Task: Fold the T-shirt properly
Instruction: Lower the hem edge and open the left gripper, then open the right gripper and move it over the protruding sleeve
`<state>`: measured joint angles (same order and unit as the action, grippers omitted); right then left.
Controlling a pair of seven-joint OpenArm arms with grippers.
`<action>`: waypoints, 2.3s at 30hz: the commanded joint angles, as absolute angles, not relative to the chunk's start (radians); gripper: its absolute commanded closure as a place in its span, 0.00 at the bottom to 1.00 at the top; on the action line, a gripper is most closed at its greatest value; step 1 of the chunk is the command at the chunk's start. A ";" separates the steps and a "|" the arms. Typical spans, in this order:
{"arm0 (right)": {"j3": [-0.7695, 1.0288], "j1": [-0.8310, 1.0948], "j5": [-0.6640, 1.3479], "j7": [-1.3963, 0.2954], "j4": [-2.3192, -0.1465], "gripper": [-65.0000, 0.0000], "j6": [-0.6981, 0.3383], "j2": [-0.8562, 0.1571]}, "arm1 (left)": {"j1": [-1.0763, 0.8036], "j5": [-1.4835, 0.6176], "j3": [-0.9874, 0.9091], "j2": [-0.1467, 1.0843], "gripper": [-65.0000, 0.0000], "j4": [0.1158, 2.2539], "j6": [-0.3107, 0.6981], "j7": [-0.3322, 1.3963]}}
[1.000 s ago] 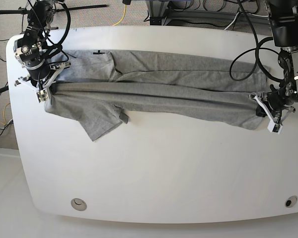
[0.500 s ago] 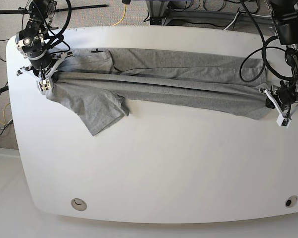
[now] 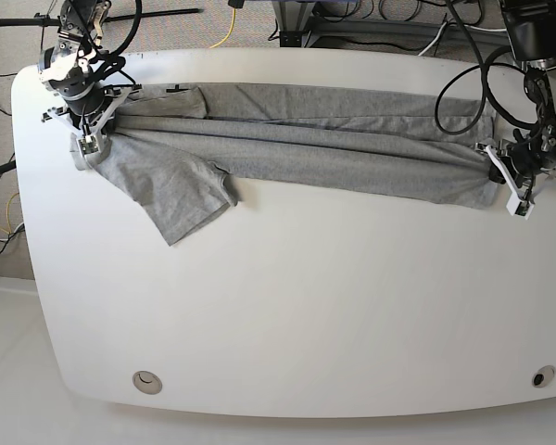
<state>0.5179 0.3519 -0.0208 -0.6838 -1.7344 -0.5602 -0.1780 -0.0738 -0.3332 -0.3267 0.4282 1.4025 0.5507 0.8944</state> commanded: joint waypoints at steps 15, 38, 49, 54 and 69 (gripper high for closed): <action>0.524 0.349 -0.039 -0.674 -1.728 0.99 -0.552 -0.196 | -0.071 -0.329 -0.444 0.460 0.97 1.423 0.545 0.885; 0.524 0.338 -0.039 -0.674 -1.897 0.44 -0.545 -0.194 | -0.001 -0.331 -0.461 0.522 0.39 1.429 0.550 0.883; 0.524 0.323 -0.041 -0.674 -1.994 0.44 -0.553 -0.202 | -0.008 -0.329 -0.453 0.450 0.39 1.655 0.550 0.914; 0.522 0.305 -0.039 -0.674 -1.994 0.44 -0.553 -0.202 | -0.005 -0.331 -0.450 0.401 0.39 1.724 0.552 1.007; 0.429 0.059 -0.038 -0.727 -1.813 0.44 -0.555 -0.222 | -0.073 -0.329 -0.410 0.240 0.39 1.738 0.545 1.027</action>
